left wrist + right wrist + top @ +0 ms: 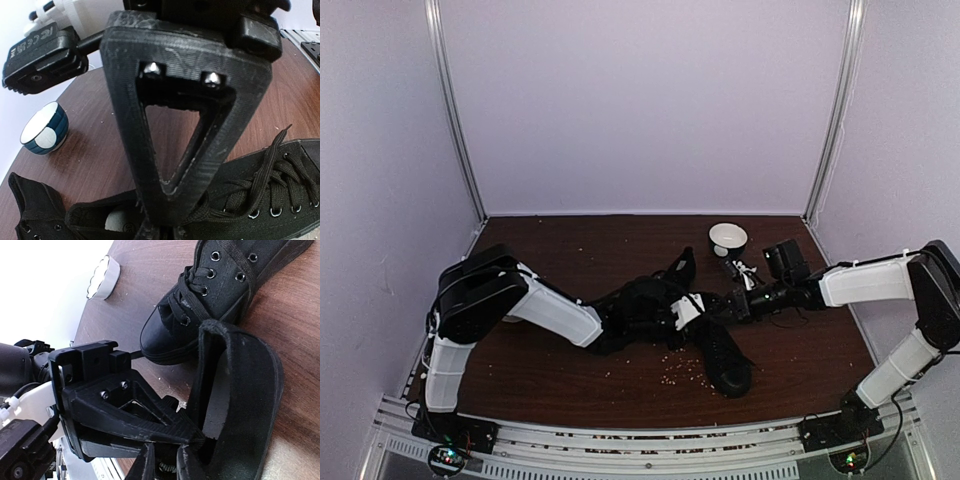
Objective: Tie the shoes
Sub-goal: Adjust the loop with the shoelace on the shoe.
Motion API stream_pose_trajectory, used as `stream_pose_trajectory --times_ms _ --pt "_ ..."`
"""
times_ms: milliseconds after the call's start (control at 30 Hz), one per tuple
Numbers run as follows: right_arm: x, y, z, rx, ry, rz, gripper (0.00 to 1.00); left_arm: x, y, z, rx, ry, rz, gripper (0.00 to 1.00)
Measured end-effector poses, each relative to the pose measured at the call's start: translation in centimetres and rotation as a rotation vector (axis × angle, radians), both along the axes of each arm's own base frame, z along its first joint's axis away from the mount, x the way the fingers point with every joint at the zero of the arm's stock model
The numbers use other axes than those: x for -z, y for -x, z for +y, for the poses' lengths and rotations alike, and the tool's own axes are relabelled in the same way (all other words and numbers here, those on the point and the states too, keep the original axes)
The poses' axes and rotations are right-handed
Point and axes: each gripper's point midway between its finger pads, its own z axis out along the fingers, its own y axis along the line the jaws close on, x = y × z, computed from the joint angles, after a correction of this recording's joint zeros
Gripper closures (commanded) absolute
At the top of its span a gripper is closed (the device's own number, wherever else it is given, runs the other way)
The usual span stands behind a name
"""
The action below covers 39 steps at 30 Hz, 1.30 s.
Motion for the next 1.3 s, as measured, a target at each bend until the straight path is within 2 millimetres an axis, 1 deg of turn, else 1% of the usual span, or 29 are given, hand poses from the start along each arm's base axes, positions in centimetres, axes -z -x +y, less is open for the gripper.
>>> stream_pose_trajectory --times_ms 133,300,433,567,667,800,900,967,1067,1133,1300 --pt "0.1 0.2 0.2 -0.007 0.003 0.001 0.86 0.2 -0.1 0.0 -0.007 -0.001 0.009 0.90" --pt "0.4 0.2 0.0 -0.006 0.027 -0.011 1.00 0.3 -0.3 0.1 -0.025 -0.004 0.015 0.92" --pt "0.6 0.2 -0.1 -0.003 0.037 -0.009 1.00 0.5 -0.2 0.1 -0.027 -0.008 0.024 0.96" --pt "0.3 0.9 -0.1 -0.016 0.039 0.000 1.00 0.5 -0.3 0.1 -0.034 -0.003 0.023 0.98" --pt "-0.6 1.2 -0.4 -0.013 0.043 -0.015 1.00 0.2 -0.4 0.1 -0.034 0.009 0.017 0.99" --pt "-2.2 1.0 -1.0 0.000 0.041 -0.063 1.00 -0.1 -0.4 0.0 -0.033 0.022 0.010 1.00" --pt "-2.6 0.7 -1.2 0.009 0.048 -0.081 1.00 -0.2 -0.4 -0.1 -0.033 0.024 0.010 1.00" --pt "-2.4 0.6 -1.4 0.013 0.060 -0.080 0.98 -0.2 -0.4 -0.1 -0.033 0.026 0.009 1.00" --pt "-1.8 0.6 -1.5 0.014 0.075 -0.067 0.89 -0.3 -0.4 -0.1 -0.032 0.027 0.008 1.00" --pt "-1.2 0.5 -1.4 0.013 0.084 -0.047 0.86 -0.3 -0.4 -0.1 -0.029 0.030 0.008 1.00" --pt "0.2 0.3 -1.0 -0.004 0.100 -0.005 0.86 -0.5 -0.4 -0.2 -0.029 0.036 0.005 1.00"
